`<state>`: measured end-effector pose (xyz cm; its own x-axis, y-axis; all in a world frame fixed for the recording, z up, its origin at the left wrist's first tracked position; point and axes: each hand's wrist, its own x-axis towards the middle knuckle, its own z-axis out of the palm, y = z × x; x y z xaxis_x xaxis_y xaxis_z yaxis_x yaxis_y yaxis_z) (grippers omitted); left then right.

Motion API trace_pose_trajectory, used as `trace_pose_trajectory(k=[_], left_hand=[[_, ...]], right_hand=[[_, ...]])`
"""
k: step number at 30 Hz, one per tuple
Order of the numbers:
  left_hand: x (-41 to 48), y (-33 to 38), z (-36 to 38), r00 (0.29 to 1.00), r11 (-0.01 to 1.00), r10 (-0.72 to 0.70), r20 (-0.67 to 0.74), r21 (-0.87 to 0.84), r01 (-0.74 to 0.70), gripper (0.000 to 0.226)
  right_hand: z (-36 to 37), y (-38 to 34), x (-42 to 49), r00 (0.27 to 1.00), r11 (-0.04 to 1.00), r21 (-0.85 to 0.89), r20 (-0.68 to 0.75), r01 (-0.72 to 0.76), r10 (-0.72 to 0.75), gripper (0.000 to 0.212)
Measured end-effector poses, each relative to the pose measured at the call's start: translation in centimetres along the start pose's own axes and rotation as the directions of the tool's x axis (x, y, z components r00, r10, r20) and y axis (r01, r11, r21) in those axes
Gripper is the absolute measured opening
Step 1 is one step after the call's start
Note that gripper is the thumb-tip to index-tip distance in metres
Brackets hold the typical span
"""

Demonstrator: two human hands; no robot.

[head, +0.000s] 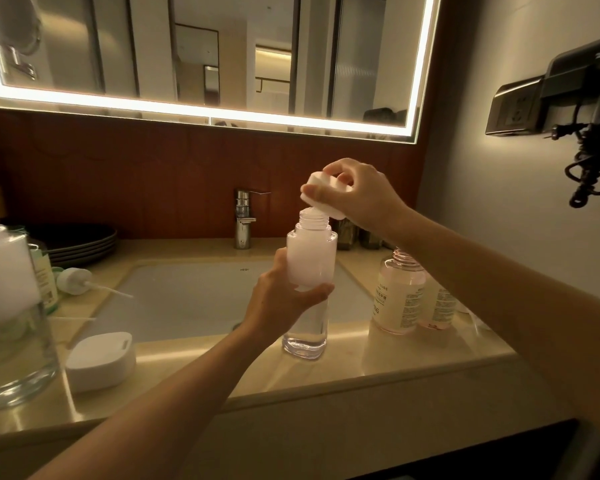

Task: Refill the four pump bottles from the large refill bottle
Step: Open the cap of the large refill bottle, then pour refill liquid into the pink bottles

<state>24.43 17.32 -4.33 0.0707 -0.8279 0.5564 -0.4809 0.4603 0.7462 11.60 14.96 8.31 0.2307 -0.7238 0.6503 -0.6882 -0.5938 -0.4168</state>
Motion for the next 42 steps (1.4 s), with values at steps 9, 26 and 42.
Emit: trace_pose_trajectory(k=[9,26,42], left_hand=[[0.1,-0.4,0.3,1.000,1.000,-0.002,-0.010,0.003,0.003,0.076],[-0.1,-0.4,0.7,0.998,1.000,-0.004,-0.066,0.022,0.005,0.073],[0.1,0.8,1.1,0.992,0.998,0.010,-0.124,0.057,-0.003,0.072]], right_hand=[[1.5,5.6,-7.2,0.977,0.980,0.052,-0.082,-0.191,0.195,0.059],[6.6,10.3,-13.1,0.955,0.965,-0.181,0.196,-0.188,0.223,0.059],[3.5,11.8,-9.1,0.798,0.863,-0.036,-0.399,-0.505,0.450,0.090]])
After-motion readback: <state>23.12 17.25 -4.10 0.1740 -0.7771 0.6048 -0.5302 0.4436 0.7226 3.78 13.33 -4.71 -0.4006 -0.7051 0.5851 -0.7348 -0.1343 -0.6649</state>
